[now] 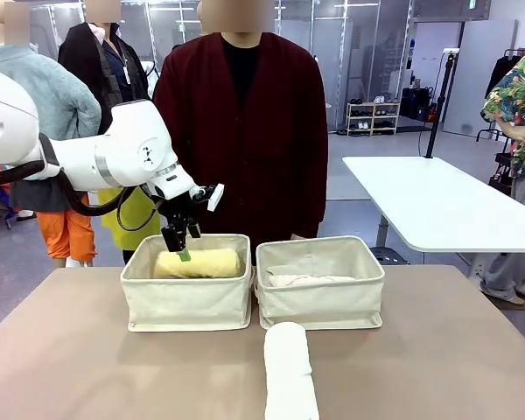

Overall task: Divide the towels into two baskets.
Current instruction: Pick up one hotel-folded towel from the bottom of the table and place it in the Fabric basket indicated by the person.

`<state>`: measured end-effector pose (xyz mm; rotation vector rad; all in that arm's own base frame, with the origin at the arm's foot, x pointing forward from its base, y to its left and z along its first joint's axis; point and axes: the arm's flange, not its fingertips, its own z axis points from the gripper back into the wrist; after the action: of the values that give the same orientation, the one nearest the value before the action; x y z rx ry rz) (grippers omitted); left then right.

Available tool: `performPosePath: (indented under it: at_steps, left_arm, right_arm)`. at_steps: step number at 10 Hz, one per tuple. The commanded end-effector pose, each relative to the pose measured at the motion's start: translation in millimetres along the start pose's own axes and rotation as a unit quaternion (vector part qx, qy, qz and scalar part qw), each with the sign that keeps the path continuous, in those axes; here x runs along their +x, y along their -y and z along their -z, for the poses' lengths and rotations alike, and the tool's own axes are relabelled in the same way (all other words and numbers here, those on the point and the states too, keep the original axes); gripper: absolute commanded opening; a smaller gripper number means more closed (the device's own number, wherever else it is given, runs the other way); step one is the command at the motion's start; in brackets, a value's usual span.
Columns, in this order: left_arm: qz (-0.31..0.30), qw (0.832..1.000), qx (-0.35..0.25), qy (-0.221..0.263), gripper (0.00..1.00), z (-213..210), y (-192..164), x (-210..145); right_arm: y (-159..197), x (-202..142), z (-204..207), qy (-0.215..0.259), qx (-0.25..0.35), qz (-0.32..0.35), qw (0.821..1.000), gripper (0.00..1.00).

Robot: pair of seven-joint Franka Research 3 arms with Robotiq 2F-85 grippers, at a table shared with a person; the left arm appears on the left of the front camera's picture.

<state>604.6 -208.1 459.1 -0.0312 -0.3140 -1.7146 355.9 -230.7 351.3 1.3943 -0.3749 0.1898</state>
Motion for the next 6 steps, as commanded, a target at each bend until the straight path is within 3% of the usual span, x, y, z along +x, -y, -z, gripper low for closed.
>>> performPosePath:
  at_steps: [1,2,3,6]
  left_arm:
    - [-0.018,1.000,0.003,-0.005,1.00,-9,0,-1]
    - [-0.043,0.999,0.015,0.007,1.00,-15,7,-3]
    - [-0.006,1.000,0.002,0.000,1.00,-2,-1,0]
    - [-0.006,1.000,0.002,0.000,1.00,-2,-1,0]
  right_arm:
    - [-3,-1,1,0.000,0.001,-0.007,1.000,1.00]
    - [-3,-1,1,0.000,0.001,-0.007,1.000,1.00]
    - [-3,-1,1,0.000,0.001,-0.007,1.000,1.00]
    - [-3,-1,1,0.000,0.001,-0.007,1.000,1.00]
